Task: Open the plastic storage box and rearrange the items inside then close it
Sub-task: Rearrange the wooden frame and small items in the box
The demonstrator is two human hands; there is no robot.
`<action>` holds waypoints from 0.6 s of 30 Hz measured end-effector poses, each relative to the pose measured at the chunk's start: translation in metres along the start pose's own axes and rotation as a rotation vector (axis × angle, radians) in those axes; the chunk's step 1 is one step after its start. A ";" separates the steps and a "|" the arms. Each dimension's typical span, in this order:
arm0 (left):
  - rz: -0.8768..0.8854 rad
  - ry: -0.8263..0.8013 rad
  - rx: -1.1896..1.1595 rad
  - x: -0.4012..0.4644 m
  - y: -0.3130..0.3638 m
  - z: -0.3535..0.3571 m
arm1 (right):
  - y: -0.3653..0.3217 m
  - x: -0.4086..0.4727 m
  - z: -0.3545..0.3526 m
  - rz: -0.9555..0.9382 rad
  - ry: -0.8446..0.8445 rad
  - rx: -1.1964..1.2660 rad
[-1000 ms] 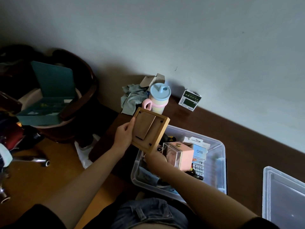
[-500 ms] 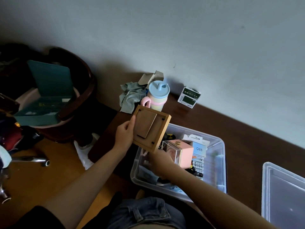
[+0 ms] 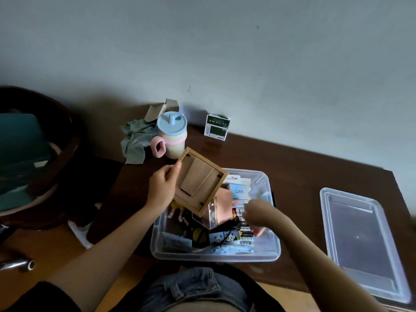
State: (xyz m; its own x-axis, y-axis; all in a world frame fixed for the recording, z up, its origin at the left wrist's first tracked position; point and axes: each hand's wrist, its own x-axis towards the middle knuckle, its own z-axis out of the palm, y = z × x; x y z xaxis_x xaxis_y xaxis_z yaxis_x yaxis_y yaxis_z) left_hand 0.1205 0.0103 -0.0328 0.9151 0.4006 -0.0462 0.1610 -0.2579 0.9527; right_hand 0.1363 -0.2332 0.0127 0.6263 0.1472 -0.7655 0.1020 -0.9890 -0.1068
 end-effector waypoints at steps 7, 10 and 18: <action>0.000 -0.008 0.006 -0.001 -0.005 0.001 | 0.005 0.041 0.039 0.276 0.037 0.676; -0.019 0.005 0.012 -0.001 -0.004 0.001 | 0.002 0.053 0.050 0.408 0.198 1.006; -0.046 -0.016 -0.001 -0.003 0.000 0.000 | -0.004 0.072 0.059 0.619 0.323 1.793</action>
State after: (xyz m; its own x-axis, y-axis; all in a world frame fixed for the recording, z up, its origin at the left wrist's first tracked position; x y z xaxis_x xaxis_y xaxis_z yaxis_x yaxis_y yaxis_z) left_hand 0.1172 0.0090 -0.0331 0.9127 0.3976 -0.0948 0.2026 -0.2387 0.9497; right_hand 0.1352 -0.2196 -0.0795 0.3772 -0.3885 -0.8407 -0.8206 0.2806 -0.4979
